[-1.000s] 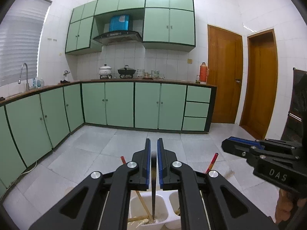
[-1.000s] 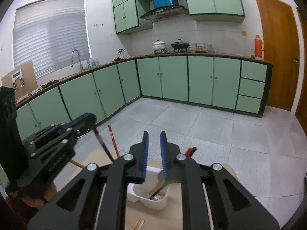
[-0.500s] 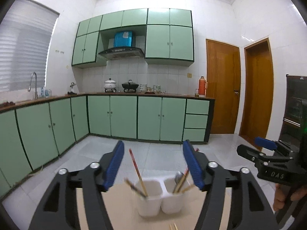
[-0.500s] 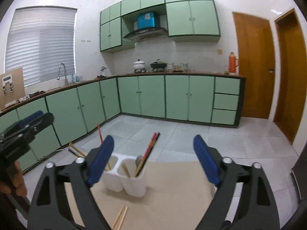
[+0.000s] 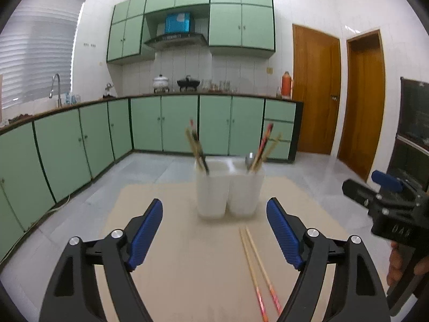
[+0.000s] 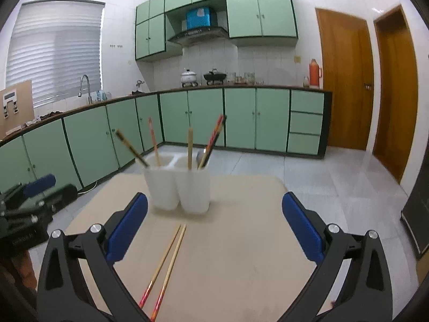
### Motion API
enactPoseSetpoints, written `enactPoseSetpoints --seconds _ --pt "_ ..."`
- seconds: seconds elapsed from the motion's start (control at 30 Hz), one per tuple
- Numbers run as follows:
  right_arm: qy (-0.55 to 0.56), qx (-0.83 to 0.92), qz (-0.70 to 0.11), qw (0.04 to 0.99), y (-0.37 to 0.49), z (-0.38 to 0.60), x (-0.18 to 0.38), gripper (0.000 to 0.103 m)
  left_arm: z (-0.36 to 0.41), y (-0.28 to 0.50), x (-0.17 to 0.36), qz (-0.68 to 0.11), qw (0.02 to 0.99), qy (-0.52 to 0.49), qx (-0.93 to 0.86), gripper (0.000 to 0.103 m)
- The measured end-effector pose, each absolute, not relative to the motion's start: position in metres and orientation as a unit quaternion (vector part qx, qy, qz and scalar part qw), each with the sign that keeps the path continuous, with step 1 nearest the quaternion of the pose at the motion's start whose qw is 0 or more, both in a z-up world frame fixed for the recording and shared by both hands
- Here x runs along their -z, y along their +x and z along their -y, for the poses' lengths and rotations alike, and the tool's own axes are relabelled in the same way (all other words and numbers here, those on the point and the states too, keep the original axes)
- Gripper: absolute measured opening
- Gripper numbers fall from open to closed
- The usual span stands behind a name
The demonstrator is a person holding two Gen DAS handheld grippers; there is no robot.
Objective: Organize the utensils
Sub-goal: 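Move both tools back to the last two red-patterned chopsticks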
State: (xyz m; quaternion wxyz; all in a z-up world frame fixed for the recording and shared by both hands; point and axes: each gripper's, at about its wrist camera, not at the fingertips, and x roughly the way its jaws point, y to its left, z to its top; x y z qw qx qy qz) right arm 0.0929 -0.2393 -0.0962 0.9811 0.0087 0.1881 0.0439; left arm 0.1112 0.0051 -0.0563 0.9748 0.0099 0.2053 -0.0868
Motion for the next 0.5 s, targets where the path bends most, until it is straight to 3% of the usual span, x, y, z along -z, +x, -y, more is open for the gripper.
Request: enactPoseSetpoints --seconds 0.5 --pt "0.018 -0.012 -0.24 0.971 0.037 0.207 0.188 0.097 -0.016 0.064 0.134 -0.264 0.961 0.024 0.075 0.078"
